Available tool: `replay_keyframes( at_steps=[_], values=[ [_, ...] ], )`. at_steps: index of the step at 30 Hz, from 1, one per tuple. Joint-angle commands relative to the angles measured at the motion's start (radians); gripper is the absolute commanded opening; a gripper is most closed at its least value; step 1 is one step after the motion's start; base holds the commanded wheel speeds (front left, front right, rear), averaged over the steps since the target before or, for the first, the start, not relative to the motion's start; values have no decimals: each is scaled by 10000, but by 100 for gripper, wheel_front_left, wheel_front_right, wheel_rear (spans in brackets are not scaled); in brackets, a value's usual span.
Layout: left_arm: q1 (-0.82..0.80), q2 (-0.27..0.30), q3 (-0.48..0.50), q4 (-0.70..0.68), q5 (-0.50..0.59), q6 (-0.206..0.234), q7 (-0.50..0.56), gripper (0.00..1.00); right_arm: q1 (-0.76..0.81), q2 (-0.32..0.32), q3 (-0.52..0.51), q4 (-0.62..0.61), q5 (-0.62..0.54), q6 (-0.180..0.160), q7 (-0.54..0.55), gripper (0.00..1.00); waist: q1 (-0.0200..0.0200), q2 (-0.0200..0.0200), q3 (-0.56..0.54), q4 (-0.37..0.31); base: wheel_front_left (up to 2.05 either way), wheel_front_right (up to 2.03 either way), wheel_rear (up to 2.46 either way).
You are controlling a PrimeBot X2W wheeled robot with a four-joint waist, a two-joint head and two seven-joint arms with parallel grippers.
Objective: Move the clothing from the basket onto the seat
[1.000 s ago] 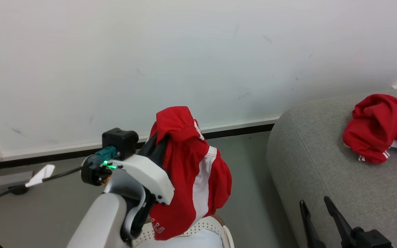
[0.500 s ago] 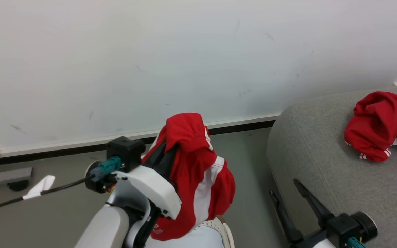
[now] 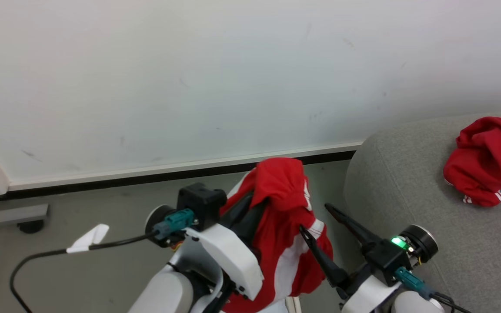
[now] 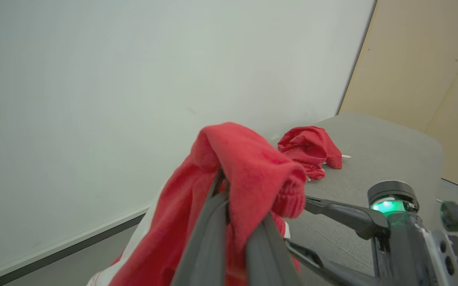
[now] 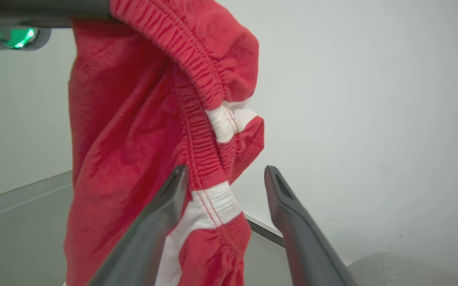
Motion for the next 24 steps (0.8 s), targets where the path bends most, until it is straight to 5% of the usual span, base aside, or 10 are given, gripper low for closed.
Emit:
replay_keyframes(
  at_steps=[1,9,10,11,15,16,18,19,24],
  values=[
    [-7,-24,-65,-89,-93,-48,-1,0,-229,22,116,213,127,-22,6,100,0,-1,0,44,0,0,0],
    [-15,-189,-633,-377,-334,-240,242,0,-1170,439,1051,1751,583,-22,6,100,0,-1,-40,259,0,0,0],
    [-17,-203,-672,-388,-357,-238,255,0,-1264,458,1132,1851,728,-22,6,40,0,-1,-46,290,0,0,0],
    [-18,-219,-705,-395,-375,-230,251,0,-1309,491,1237,1913,944,-24,6,0,0,-1,-50,316,0,0,0],
    [23,-176,-659,-348,-392,-117,218,0,-1462,464,1439,1995,1373,-22,6,0,0,-1,-45,346,0,0,0],
    [39,-143,-646,-317,-386,-114,209,7,-1472,454,1462,1992,1446,-22,6,0,0,-1,-36,345,0,0,0],
    [56,-27,-653,-242,-289,-99,207,38,-1457,450,1484,1958,1542,-22,6,0,0,-1,-20,330,0,0,0],
    [64,25,-637,-192,-199,-57,195,98,-1456,448,1452,1939,1596,-22,6,0,0,-1,-7,322,0,0,0],
    [130,106,-712,31,-98,-31,186,100,-1229,530,972,1730,2160,-22,3,0,0,-1,42,310,0,0,0]
  ],
)
